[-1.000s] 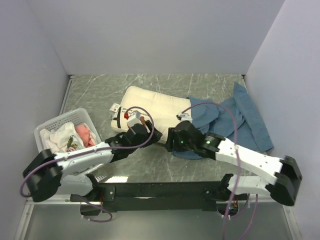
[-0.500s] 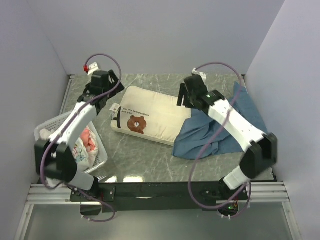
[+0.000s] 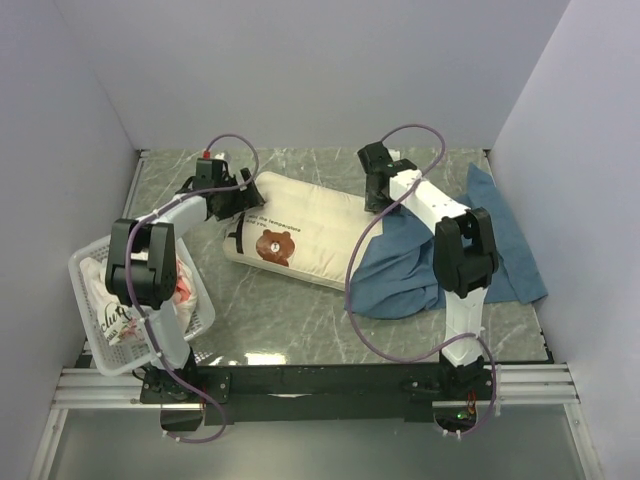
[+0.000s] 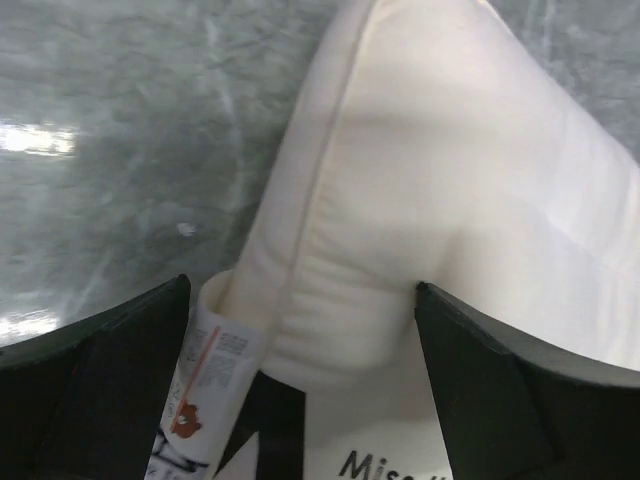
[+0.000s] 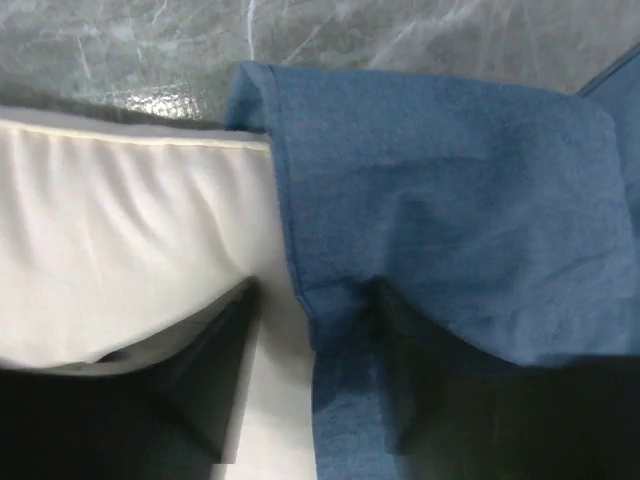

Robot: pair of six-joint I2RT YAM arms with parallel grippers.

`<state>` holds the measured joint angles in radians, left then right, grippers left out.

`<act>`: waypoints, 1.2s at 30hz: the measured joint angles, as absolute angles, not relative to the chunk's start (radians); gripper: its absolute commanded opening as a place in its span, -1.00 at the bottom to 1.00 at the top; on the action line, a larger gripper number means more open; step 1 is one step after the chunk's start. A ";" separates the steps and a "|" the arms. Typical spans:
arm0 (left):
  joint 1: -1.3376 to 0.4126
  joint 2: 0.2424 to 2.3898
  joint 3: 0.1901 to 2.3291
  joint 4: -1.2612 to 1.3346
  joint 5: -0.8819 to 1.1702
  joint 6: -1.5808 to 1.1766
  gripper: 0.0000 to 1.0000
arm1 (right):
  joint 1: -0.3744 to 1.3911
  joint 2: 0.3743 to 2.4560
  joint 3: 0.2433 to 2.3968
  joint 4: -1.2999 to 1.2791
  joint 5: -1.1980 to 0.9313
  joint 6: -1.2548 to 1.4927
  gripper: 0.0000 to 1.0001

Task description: Put the pillow into the pillowcase

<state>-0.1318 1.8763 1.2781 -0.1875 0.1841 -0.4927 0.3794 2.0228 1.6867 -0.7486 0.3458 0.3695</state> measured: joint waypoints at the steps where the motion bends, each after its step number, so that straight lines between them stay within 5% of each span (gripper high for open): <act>1: -0.131 1.872 1.260 -0.153 0.210 -0.503 0.80 | 0.380 2.032 1.688 -0.749 0.348 0.370 -0.41; 5: -0.141 1.871 1.189 -0.054 0.281 -0.561 0.18 | 0.384 2.032 1.691 -0.745 0.345 0.358 -0.85; 6: -0.146 1.869 1.168 -0.020 0.296 -0.573 -0.24 | 0.386 2.031 1.691 -0.745 0.341 0.355 -0.88; 9: -0.165 1.837 1.096 0.053 0.320 -0.613 -0.98 | 0.394 2.029 1.690 -0.749 0.338 0.342 -0.95; 18: -0.252 1.545 0.928 -0.054 0.309 -0.575 -0.98 | 0.495 1.967 1.693 -0.818 0.352 0.312 -0.90; 25: -0.318 1.203 0.803 -0.148 0.371 -0.477 -0.98 | 0.524 1.998 1.912 -0.941 0.325 0.310 -0.87; 36: -0.384 0.868 0.754 -0.242 0.482 -0.439 -0.98 | 0.583 2.203 2.188 -0.890 0.265 0.293 -0.06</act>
